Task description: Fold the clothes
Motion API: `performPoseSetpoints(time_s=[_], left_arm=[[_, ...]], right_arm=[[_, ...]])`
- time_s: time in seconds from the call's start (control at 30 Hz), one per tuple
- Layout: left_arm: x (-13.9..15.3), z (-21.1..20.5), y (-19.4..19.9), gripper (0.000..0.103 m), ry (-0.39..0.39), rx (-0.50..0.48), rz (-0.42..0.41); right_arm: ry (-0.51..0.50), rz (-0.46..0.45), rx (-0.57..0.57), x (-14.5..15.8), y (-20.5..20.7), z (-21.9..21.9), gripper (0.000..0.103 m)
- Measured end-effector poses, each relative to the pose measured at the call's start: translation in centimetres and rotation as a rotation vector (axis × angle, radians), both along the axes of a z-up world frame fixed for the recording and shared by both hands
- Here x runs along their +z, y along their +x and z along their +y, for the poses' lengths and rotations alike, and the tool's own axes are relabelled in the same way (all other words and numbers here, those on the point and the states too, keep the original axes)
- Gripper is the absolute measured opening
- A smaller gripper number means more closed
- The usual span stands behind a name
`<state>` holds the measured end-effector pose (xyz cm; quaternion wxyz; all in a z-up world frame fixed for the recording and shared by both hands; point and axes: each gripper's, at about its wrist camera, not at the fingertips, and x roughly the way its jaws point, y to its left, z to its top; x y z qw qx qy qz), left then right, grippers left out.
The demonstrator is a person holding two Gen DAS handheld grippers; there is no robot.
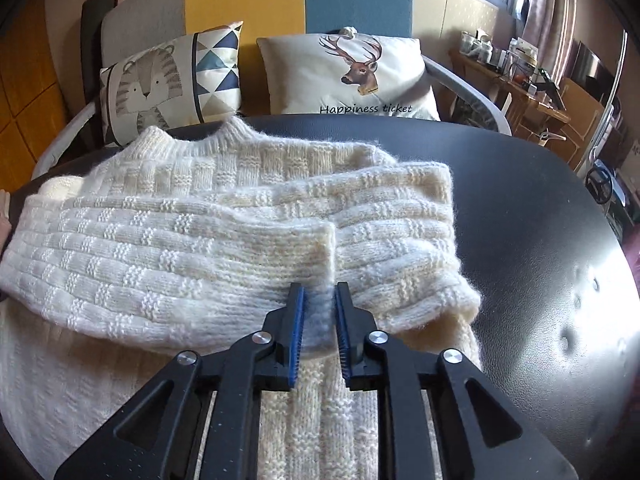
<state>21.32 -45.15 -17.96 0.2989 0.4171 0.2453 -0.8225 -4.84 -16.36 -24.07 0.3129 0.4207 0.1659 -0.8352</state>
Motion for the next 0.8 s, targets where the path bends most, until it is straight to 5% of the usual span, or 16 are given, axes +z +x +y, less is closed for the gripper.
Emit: performPoseSetpoints(time_s=[0.1, 0.23, 0.43, 0.53, 0.7, 0.8], left_arm=[[0.4, -0.1, 1.2, 0.024, -0.014, 0.038, -0.022], [2.7, -0.5, 3.2, 0.024, -0.043, 0.109, 0.023], [5.7, -1.1, -0.6, 0.024, -0.075, 0.061, 0.138], [4.8, -1.2, -4.7, 0.024, -0.081, -0.024, 0.145], [-0.2, -2.6, -8.8, 0.024, -0.07, -0.016, -0.021], [-0.9, -2.6, -7.6, 0.027, -0.087, -0.013, 0.024]], right_arm=[[-0.013, 0.008, -0.041, 0.7, -0.2, 1.1, 0.051], [-0.062, 0.064, -0.086, 2.7, 0.2, 2.5, 0.052], [-0.129, 0.041, 0.08, 3.4, 1.9, -1.3, 0.052], [-0.083, 0.005, 0.152, 1.5, 2.7, -3.7, 0.052], [-0.053, -0.072, 0.178, -1.5, 2.6, -4.8, 0.057], [-0.082, -0.083, 0.174, -1.7, 2.4, -4.4, 0.058]])
